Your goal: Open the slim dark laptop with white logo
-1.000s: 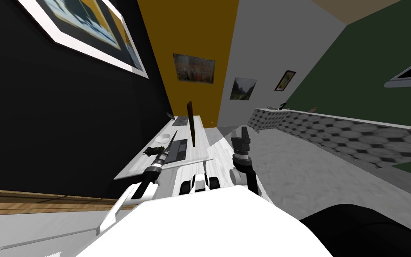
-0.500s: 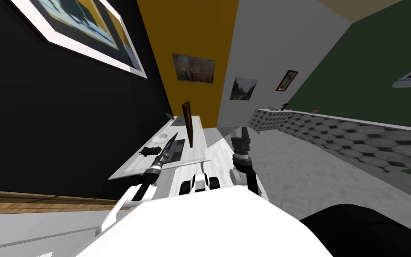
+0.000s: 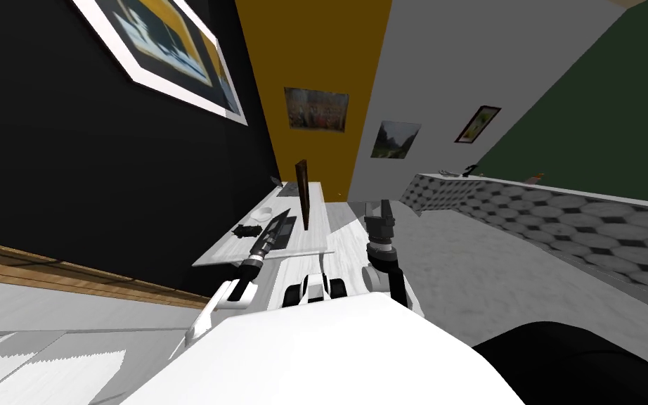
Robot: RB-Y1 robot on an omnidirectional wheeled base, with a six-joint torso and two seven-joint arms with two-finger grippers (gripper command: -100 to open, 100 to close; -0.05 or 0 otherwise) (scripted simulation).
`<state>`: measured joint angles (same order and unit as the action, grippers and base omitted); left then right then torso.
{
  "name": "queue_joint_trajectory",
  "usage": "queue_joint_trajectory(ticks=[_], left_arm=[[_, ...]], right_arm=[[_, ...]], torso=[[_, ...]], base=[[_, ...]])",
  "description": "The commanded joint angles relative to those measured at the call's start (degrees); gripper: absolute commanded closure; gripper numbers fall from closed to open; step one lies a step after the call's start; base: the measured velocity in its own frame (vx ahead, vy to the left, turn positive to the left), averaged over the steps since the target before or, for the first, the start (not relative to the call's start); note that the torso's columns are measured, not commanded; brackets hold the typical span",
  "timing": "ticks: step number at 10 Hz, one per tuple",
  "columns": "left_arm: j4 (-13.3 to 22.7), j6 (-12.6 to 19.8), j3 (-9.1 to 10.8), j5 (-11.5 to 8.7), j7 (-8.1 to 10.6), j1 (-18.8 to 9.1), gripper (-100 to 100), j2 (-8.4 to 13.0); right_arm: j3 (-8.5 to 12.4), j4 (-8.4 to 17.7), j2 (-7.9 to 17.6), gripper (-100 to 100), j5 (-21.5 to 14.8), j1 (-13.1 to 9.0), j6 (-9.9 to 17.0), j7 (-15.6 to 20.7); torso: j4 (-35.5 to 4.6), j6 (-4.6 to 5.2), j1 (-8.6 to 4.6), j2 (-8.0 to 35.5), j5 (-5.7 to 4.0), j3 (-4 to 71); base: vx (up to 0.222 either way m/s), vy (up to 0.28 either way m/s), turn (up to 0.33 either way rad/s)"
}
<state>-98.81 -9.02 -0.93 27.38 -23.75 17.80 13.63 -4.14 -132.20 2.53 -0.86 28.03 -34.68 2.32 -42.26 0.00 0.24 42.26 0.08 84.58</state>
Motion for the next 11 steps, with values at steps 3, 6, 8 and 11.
queue_joint_trajectory(ticks=[3,6,8,11], left_arm=[[3.8,1.9,-3.58,3.4,2.78,-6.2,-100,-2.3],[7.6,2.8,-6.38,6.2,5.24,-11.3,-100,-4.0],[11.0,3.7,-9.18,9.0,7.69,-14.4,-100,-5.7],[15.2,4.6,-11.98,11.8,10.14,-20.2,-100,-7.5]], right_arm=[[0.0,0.0,0.0,0,0.0,0.0,0.0,0.0],[0.0,0.0,0.0,0,0.0,0.0,0.0,0.0],[0.0,0.0,0.0,0,0.0,0.0,0.0,0.0],[0.0,0.0,0.0,0,0.0,0.0,0.0,0.0]], torso=[[0.0,0.04,-0.36,0.0,-0.12,0.0],[0.0,0.0,-0.19,0.1,-0.06,0.0],[0.0,-0.05,-0.18,0.0,-0.07,0.0],[0.0,-0.04,-0.24,0.0,-0.08,0.0]], base=[[-0.024,0.029,0.096],[-0.029,0.029,0.208],[-0.029,0.048,0.297],[-0.025,0.035,0.199]])
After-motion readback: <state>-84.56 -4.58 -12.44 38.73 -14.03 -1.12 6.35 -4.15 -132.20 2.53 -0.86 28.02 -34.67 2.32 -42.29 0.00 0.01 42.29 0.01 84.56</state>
